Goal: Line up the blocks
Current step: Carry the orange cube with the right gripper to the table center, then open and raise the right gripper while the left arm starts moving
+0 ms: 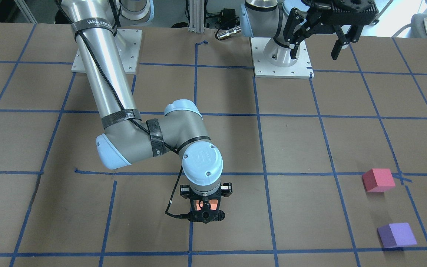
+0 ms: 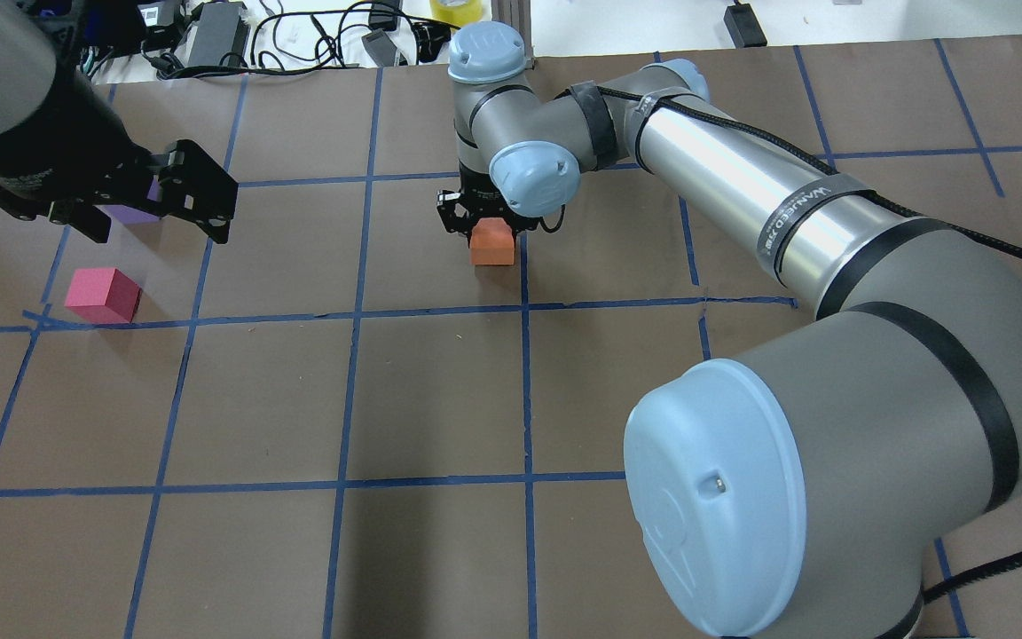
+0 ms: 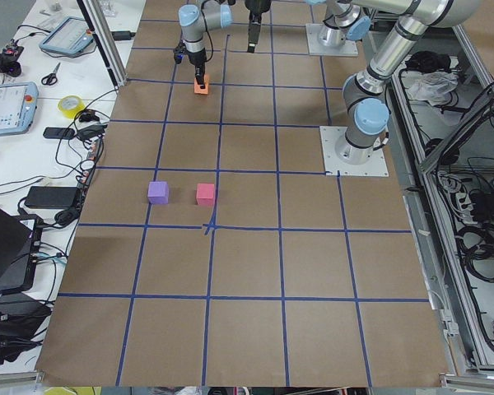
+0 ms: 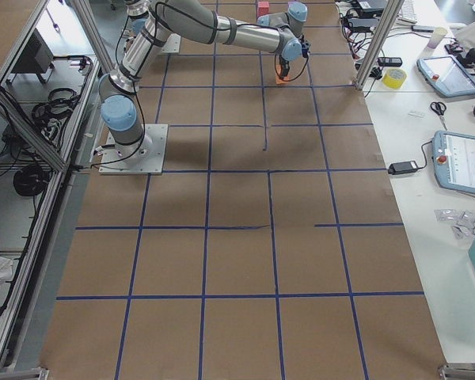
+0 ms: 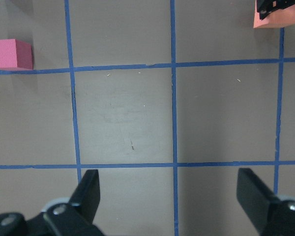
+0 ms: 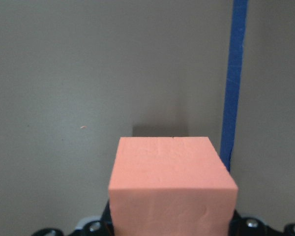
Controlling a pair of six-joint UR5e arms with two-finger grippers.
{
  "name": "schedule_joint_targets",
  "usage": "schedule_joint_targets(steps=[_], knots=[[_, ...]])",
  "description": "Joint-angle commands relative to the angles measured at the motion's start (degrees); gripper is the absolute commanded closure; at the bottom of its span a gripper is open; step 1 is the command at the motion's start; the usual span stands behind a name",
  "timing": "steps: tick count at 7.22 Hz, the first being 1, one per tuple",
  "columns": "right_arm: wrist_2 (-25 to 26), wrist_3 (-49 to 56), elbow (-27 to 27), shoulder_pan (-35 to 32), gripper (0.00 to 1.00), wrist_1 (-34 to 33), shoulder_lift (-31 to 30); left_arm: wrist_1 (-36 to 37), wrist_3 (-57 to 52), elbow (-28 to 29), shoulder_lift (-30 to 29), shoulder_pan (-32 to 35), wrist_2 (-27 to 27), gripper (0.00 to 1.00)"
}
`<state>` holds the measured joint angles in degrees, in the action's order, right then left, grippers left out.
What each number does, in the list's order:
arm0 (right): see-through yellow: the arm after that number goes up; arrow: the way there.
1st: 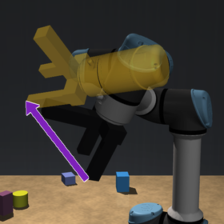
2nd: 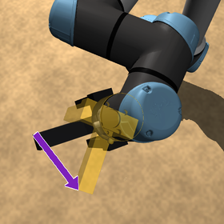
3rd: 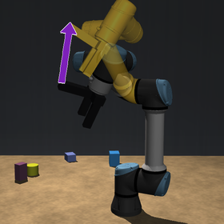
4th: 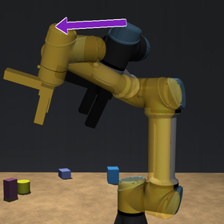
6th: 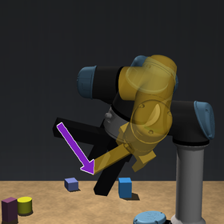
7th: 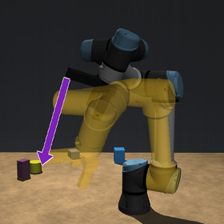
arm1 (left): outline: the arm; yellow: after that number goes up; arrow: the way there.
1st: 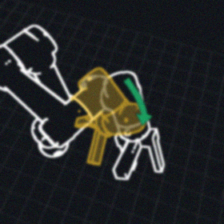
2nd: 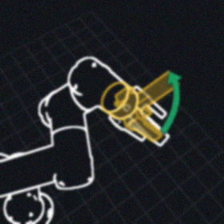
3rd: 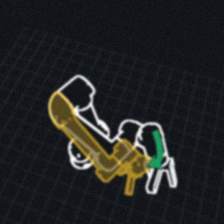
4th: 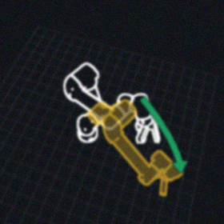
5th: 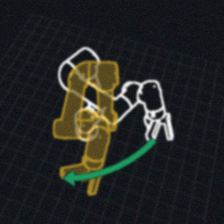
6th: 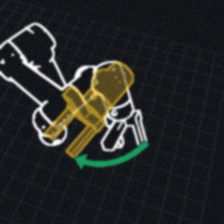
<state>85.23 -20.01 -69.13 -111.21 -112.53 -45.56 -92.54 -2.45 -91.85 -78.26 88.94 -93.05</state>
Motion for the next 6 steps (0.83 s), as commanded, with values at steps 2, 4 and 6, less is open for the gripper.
schedule_joint_targets(steps=[2, 4, 6], knots=[[0.98, -0.56, -0.04, -0.15, 0.00, -1.48, -2.67, -0.01, -0.01, 0.00, -0.05, 0.00, -0.03, 0.00], [0.90, 0.31, -0.91, 1.42, 0.00, 3.78, -9.77, -0.01, -0.01, 0.00, -0.05, 0.00, -0.03, 0.00], [0.90, 2.06, -1.44, 6.60, 0.00, 12.20, -16.02, -0.01, -0.01, 0.00, -0.22, 0.00, 0.06, 0.00]])
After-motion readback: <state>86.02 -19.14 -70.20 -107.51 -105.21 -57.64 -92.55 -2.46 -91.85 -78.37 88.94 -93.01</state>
